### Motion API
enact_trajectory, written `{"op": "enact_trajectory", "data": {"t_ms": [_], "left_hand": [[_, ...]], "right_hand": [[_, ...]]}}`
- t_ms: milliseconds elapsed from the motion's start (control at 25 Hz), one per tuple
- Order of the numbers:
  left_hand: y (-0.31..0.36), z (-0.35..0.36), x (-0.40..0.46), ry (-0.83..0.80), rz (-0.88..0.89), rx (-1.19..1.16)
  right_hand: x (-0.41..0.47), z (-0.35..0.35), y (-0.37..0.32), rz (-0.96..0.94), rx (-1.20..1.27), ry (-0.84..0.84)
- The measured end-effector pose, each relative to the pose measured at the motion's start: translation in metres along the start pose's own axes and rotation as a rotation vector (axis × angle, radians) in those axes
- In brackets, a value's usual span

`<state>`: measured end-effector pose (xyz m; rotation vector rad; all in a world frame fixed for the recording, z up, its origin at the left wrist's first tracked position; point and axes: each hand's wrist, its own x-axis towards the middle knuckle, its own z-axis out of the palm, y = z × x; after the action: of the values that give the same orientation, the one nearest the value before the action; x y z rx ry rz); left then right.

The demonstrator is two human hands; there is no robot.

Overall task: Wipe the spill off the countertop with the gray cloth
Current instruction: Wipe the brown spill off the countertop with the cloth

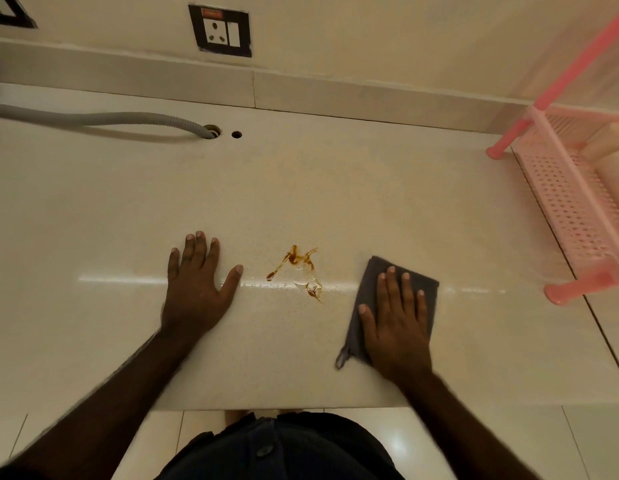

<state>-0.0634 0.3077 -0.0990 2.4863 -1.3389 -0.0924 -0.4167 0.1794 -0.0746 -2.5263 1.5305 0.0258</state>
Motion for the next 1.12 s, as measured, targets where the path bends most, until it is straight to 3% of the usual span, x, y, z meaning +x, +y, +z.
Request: {"op": "enact_trajectory", "data": {"t_ms": [240,480,640,840,1120], "left_hand": [[0.000,-0.002,-0.001,0.004,0.001,-0.001],[0.004,-0.009,-0.001,-0.041,-0.005,-0.007],[0.004,-0.010,-0.002,-0.040,0.000,-0.008],[0.006,-0.014,-0.002,-0.067,-0.004,-0.007],[0.006,-0.013,-0.002,-0.051,-0.004,-0.002]], "right_hand": [[0.018,0.016,-0.083,-0.151,0.029,0.025],[0.109,-0.018,-0.037,0.161,0.029,0.015],[0.140,-0.029,-0.053,0.184,0.060,-0.005],[0.087,-0.012,-0.051,-0.069,0.017,-0.029],[-0.011,0.009,-0.026,0.041,-0.019,0.019]]}}
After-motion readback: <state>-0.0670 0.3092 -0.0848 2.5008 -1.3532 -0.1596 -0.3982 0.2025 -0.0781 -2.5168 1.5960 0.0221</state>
